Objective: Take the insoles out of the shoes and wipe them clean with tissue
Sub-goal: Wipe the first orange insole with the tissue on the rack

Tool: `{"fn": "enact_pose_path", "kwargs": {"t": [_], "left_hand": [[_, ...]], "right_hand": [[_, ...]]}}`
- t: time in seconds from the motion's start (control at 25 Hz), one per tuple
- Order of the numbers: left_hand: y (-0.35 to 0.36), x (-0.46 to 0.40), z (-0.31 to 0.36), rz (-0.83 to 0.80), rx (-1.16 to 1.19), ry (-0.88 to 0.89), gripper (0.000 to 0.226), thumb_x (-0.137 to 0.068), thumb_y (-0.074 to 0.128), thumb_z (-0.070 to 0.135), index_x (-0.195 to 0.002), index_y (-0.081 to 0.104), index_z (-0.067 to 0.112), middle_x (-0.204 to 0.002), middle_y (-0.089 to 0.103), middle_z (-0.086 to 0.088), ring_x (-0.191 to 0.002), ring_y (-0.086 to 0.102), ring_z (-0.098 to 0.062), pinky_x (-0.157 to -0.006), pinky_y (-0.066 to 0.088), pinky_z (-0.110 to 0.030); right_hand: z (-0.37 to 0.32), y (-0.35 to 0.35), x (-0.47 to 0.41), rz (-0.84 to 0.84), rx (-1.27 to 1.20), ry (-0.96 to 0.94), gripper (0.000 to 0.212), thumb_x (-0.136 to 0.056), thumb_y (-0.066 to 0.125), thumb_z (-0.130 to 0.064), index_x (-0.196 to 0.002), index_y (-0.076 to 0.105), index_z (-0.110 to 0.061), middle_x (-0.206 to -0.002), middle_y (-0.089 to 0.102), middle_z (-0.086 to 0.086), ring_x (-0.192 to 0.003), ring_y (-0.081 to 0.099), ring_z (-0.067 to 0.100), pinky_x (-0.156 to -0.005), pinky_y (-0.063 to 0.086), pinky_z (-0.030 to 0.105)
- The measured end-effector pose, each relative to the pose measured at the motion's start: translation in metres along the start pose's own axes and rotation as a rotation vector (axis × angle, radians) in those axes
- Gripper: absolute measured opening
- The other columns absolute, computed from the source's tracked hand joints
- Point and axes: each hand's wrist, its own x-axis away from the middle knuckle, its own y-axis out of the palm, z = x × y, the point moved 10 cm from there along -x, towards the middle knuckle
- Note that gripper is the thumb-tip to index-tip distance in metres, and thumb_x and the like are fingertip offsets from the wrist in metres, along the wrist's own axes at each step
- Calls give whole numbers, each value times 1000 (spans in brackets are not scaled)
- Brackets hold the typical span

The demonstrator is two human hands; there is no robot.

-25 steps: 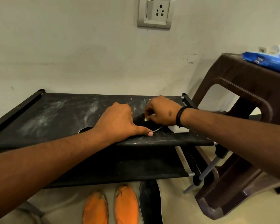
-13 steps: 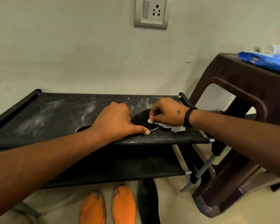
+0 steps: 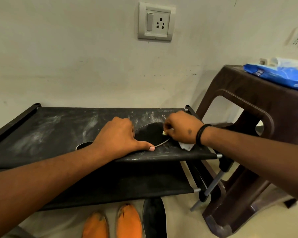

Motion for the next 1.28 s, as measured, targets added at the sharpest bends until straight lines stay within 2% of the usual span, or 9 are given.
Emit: {"fn": "enact_pose_path", "kwargs": {"t": [0.12, 0.2, 0.32, 0.52, 0.64, 0.8, 0.96, 1.12, 1.28], "left_hand": [[-2, 0, 3, 17, -21, 6, 86, -47, 66, 89, -55, 63, 4, -47, 59, -7, -48, 60, -23, -51, 52, -44], [-1, -1, 4, 5, -21, 6, 87, -48, 67, 89, -56, 63, 3, -48, 60, -9, -50, 62, -24, -52, 51, -44], [0, -1, 4, -10, -21, 5, 88, -49, 67, 90, -58, 64, 2, -51, 62, -11, -52, 64, -25, -52, 52, -43], [-1, 0, 4, -4, -36, -4, 84, -51, 70, 87, -60, 66, 3, -52, 63, -9, -51, 62, -22, -52, 51, -41], [1, -2, 2, -5, -33, -12, 85, -52, 70, 86, -57, 60, 2, -53, 62, -11, -49, 58, -24, -52, 50, -41], [5, -4, 0, -20, 2, 14, 79, -50, 68, 89, -49, 43, 14, -43, 40, -3, -42, 38, -16, -48, 36, -35], [6, -4, -3, -15, 28, 15, 81, -49, 65, 91, -48, 41, 14, -42, 38, -2, -41, 36, -15, -48, 33, -33], [7, -5, -5, -13, 44, 10, 94, -45, 61, 94, -54, 58, 1, -48, 54, -14, -42, 44, -16, -49, 38, -32], [5, -5, -3, -2, 32, 22, 83, -48, 65, 91, -49, 50, 9, -43, 44, -5, -41, 40, -15, -48, 36, -32]], "right_hand": [[-53, 16, 22, -86, -181, -197, 11, -92, 64, -21, -89, 74, -20, -88, 71, -7, -82, 65, 4, -80, 54, 22], [-34, 11, 16, -68, -160, -143, 10, -93, 64, -24, -89, 73, -21, -90, 71, -8, -84, 65, 4, -81, 54, 23], [11, -3, 8, 1, -8, 14, 13, -94, 61, -26, -89, 72, -21, -92, 72, -3, -89, 67, 13, -84, 56, 34], [-37, 15, 29, -106, -218, -161, 11, -92, 65, -22, -87, 74, -20, -84, 71, -11, -80, 65, 2, -79, 54, 20], [-3, 6, 16, -3, -200, -72, 12, -91, 67, -25, -86, 76, -19, -84, 72, -9, -79, 66, 2, -81, 56, 27], [30, 0, -2, 79, -104, 20, 14, -91, 66, -23, -85, 76, -16, -84, 73, -3, -79, 66, 11, -82, 58, 37], [34, -2, -18, 88, -67, 68, 14, -92, 63, -19, -88, 75, -12, -88, 73, 3, -81, 67, 17, -82, 58, 38], [37, -1, -33, 75, -95, 90, 11, -90, 65, -16, -93, 75, -11, -94, 73, 4, -85, 66, 17, -83, 56, 34], [32, 1, -43, 76, -115, 56, 10, -90, 65, -12, -89, 74, -11, -94, 74, 5, -85, 66, 17, -82, 54, 30]]}}
